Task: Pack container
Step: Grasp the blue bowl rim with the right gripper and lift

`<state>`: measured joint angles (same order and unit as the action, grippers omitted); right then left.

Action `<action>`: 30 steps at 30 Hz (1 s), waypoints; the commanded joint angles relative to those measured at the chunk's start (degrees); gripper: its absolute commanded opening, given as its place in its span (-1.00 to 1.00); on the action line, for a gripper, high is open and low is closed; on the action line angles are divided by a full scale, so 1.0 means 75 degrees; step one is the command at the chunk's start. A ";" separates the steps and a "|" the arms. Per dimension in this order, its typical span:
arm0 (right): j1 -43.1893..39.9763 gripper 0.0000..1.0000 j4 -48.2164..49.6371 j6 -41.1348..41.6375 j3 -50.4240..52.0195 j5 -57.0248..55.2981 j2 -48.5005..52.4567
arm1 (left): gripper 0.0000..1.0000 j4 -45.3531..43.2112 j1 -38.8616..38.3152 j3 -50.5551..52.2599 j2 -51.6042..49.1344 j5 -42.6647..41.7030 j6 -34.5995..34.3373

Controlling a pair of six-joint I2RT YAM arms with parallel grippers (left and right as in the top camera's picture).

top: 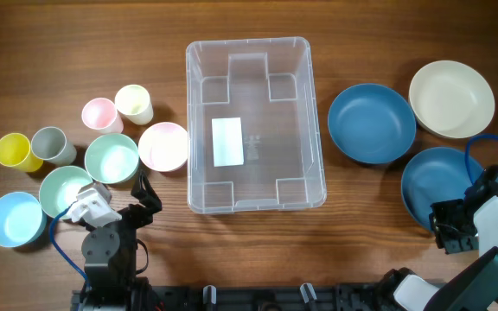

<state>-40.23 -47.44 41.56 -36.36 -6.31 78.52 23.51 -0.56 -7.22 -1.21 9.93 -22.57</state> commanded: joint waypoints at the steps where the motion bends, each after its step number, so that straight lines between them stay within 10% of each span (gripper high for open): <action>1: -0.0017 -0.63 -0.0195 0.0105 0.0061 -0.0303 -0.0245 | 0.99 -0.0026 0.0061 0.0041 0.0041 -0.0064 0.0128; 3: -0.0017 -0.90 -0.0297 0.0041 0.0055 -0.0303 -0.0469 | 1.00 -0.0026 0.0061 0.0041 0.0041 -0.0064 0.0128; 21: 0.0140 -0.91 -0.1460 -0.2235 -0.3136 0.3858 -0.3899 | 1.00 -0.0026 0.0061 0.0041 0.0041 -0.0064 0.0128; 30: 0.3468 -0.91 -0.1090 -0.3337 -0.5269 0.4328 -0.2736 | 0.99 -0.0026 0.0061 0.0041 0.0041 -0.0064 0.0128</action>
<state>-24.43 -57.10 20.67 -70.17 23.14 53.17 23.53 -0.56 -7.22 -1.21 9.93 -22.57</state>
